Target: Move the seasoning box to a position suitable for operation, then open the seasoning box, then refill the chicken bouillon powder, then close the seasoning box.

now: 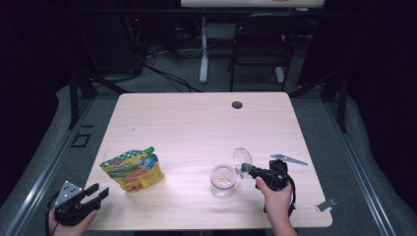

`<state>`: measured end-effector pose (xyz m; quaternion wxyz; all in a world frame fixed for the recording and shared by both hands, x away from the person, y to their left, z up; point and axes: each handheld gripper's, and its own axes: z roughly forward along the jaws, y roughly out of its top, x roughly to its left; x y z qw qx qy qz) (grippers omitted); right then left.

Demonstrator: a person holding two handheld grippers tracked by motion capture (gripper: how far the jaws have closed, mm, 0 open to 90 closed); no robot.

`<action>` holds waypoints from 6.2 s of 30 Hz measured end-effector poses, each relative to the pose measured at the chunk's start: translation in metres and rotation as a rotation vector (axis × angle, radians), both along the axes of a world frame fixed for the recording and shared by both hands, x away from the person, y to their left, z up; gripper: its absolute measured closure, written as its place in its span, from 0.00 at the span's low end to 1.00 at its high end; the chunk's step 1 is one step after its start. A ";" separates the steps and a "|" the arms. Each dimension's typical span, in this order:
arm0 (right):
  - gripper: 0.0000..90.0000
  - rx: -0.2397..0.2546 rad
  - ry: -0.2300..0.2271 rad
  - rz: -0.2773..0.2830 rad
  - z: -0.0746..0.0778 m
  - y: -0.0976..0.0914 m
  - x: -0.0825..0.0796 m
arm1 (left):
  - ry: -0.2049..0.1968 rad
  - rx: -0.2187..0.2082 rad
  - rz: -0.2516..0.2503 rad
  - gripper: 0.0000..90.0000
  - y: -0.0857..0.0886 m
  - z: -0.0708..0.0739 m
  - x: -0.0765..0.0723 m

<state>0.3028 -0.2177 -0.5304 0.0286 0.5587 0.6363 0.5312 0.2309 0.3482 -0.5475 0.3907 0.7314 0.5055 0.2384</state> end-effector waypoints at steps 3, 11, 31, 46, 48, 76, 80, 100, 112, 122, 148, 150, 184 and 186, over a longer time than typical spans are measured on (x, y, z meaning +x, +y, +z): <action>0.91 -0.079 -0.016 -0.013 0.000 0.000 -0.002 | 0.000 0.001 -0.001 0.61 0.001 0.000 0.000; 0.87 -0.239 -0.048 -0.010 0.001 0.002 -0.010 | -0.002 -0.004 0.003 0.61 0.001 0.000 0.001; 0.90 -0.280 -0.065 0.060 -0.020 0.014 -0.012 | 0.001 -0.003 0.005 0.61 0.000 -0.001 0.002; 0.94 -0.249 -0.105 0.058 -0.018 0.015 0.008 | 0.015 0.018 0.036 0.61 0.004 -0.002 -0.015; 1.00 -0.232 -0.101 0.059 -0.018 0.014 0.011 | 0.018 0.019 0.042 0.61 0.005 -0.002 -0.017; 0.84 -0.255 -0.110 0.068 -0.017 0.007 0.014 | -0.001 -0.022 -0.032 0.61 -0.003 0.000 -0.016; 0.82 -0.277 -0.115 0.073 -0.018 0.010 0.012 | -0.012 -0.021 -0.041 0.60 -0.007 0.001 -0.015; 0.77 -0.268 -0.122 0.022 -0.017 -0.008 -0.002 | -0.015 -0.044 -0.090 0.56 -0.019 0.006 0.000; 0.74 -0.294 -0.140 -0.002 -0.015 -0.021 -0.017 | 0.015 -0.094 -0.136 0.54 -0.027 0.004 0.017; 0.71 -0.289 -0.125 -0.022 -0.016 -0.029 -0.024 | 0.041 -0.154 -0.166 0.52 -0.028 0.001 0.029; 0.69 -0.287 -0.099 -0.045 -0.020 -0.036 -0.029 | 0.068 -0.188 -0.303 0.80 -0.040 0.003 0.034; 0.69 -0.289 -0.097 -0.046 -0.020 -0.036 -0.029 | 0.074 -0.179 -0.315 0.82 -0.042 0.004 0.033; 0.68 -0.291 -0.084 -0.072 -0.022 -0.045 -0.038 | 0.170 -0.217 -0.351 0.53 -0.062 -0.006 0.054; 0.68 -0.294 -0.081 -0.077 -0.022 -0.046 -0.040 | 0.168 -0.217 -0.352 0.52 -0.063 -0.006 0.056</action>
